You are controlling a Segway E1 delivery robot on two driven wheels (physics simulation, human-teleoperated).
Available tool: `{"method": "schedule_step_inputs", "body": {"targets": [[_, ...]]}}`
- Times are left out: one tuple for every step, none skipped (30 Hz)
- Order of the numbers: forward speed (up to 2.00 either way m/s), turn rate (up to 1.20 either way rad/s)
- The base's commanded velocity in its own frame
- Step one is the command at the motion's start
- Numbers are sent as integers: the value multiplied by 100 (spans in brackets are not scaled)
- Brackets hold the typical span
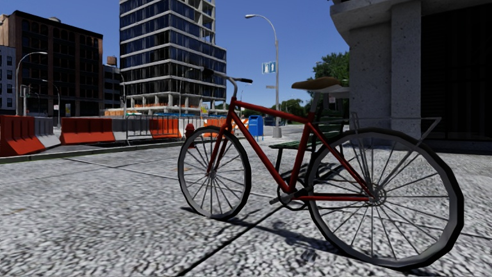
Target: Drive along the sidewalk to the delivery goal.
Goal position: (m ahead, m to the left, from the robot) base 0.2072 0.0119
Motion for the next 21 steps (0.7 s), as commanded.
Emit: {"method": "schedule_step_inputs", "body": {"targets": [[0, 0], [0, 0], [0, 0], [0, 0], [0, 0], [0, 0], [0, 0], [0, 0], [0, 0], [0, 0], [0, 0], [0, 0], [0, 0], [0, 0], [0, 0], [0, 0], [0, 0], [0, 0], [0, 0], [0, 0], [0, 0]]}}
